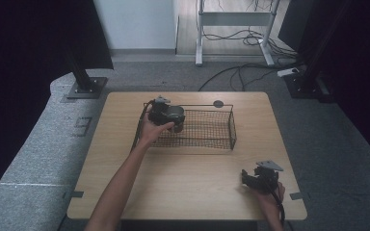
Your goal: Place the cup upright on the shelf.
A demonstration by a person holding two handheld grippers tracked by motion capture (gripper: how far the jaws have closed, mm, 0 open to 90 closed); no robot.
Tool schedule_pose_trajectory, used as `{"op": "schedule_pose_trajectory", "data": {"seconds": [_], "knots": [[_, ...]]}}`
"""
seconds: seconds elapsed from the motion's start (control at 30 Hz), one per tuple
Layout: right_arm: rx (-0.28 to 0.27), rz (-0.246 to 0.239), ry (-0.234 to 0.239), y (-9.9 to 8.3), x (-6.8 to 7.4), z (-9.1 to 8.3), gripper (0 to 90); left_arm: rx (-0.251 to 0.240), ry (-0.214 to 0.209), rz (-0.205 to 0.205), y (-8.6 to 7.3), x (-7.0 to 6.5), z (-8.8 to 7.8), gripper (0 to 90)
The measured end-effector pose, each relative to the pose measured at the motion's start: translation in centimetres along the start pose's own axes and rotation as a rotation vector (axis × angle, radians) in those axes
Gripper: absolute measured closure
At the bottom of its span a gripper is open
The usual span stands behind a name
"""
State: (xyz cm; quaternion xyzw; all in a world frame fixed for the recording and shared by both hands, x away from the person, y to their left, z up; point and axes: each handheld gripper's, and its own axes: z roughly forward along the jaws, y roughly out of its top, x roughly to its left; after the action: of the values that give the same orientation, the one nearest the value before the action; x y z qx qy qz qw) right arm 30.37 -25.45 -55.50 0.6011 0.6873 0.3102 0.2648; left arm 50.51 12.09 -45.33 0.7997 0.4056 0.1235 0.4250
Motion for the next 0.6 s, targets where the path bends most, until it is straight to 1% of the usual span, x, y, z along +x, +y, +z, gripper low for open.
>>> {"op": "schedule_pose_trajectory", "data": {"seconds": [0.17, 0.23, 0.27, 0.43, 0.5, 0.6], "knots": [[0.000, 0.000, 0.000, 0.0, 0.0, 0.0, 17.2, 0.002, 0.002, 0.004, -0.1, 0.0, 0.1, 16.1], [0.000, 0.000, 0.000, 0.0, 0.0, 0.0, 17.2, 0.008, 0.006, 0.006, -0.2, 0.0, 0.3, 16.1], [0.000, 0.000, 0.000, 0.0, 0.0, 0.0, 17.3, 0.016, 0.009, 0.015, -0.3, 0.1, 0.5, 16.1], [0.000, 0.000, 0.000, 0.0, 0.0, 0.0, 17.2, 0.032, 0.005, 0.020, -0.4, 0.1, 0.8, 16.1], [0.000, 0.000, 0.000, 0.0, 0.0, 0.0, 17.2, 0.033, 0.006, 0.018, -0.4, 0.1, 0.9, 16.1], [0.000, 0.000, 0.000, 0.0, 0.0, 0.0, 17.2, 0.048, -0.005, 0.001, -0.6, 0.3, 1.2, 16.1]]}}
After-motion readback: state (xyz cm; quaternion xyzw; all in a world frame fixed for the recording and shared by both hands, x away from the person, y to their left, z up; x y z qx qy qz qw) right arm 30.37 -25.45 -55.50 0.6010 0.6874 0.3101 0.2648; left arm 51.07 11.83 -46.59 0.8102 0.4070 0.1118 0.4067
